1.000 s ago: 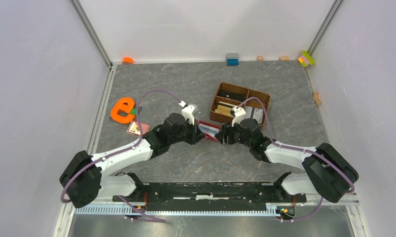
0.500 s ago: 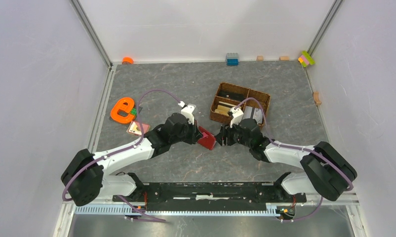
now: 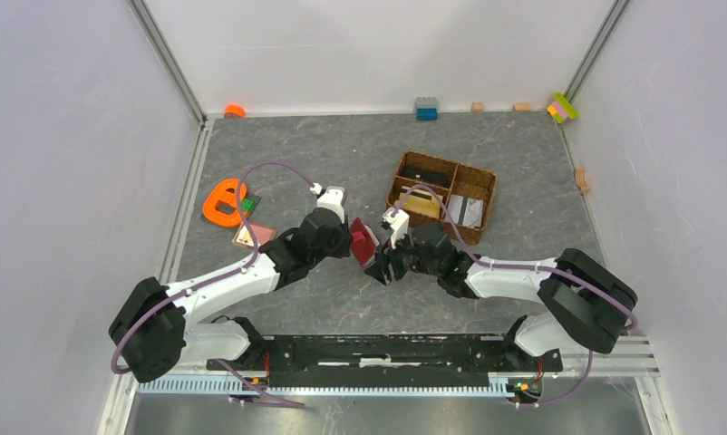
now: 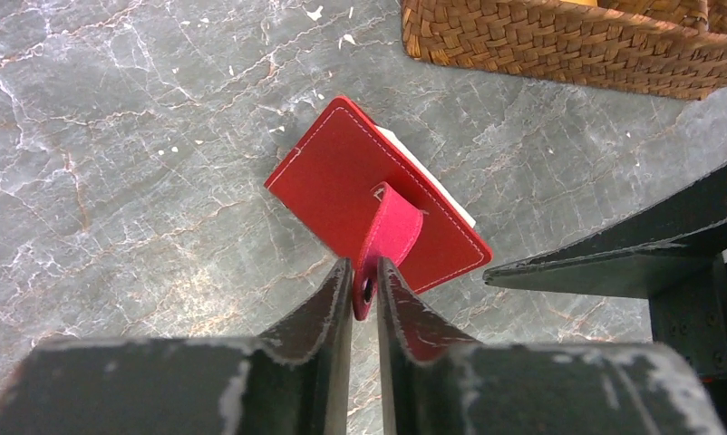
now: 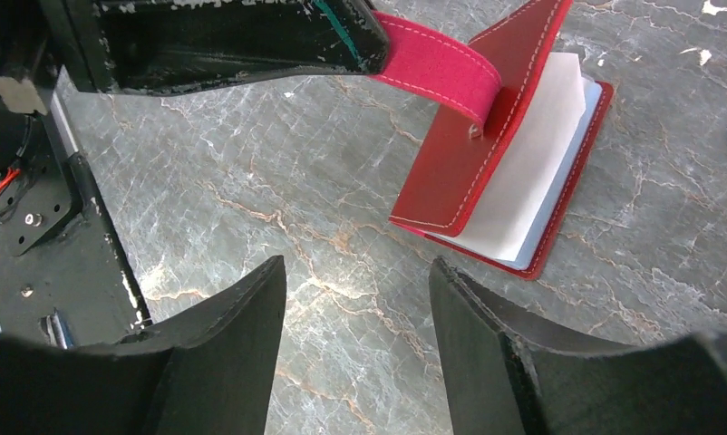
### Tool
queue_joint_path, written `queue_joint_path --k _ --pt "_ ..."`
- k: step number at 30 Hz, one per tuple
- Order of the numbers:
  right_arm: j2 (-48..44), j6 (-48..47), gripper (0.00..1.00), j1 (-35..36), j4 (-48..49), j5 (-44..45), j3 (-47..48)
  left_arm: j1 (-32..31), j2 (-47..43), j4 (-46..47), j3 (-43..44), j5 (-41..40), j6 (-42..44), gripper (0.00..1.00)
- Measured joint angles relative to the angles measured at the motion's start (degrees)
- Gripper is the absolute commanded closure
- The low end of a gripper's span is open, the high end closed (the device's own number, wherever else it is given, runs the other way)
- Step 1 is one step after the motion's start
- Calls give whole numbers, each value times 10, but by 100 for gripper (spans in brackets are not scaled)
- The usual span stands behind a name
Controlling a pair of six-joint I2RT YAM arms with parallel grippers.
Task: Take the credit cards out of the card holder
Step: Open the card holder at the center of the board.
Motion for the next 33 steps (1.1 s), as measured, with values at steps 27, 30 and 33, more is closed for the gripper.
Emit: queue_joint_path --k 27,30,33 --pt "47 80 39 -68 75 36 -32 1 5 -44 0 -77 -6 98" --pt "66 92 41 -70 92 13 -26 1 4 -45 0 -80 -11 98" --pt "78 103 47 -71 120 -10 -21 1 4 -46 0 -81 -12 98"
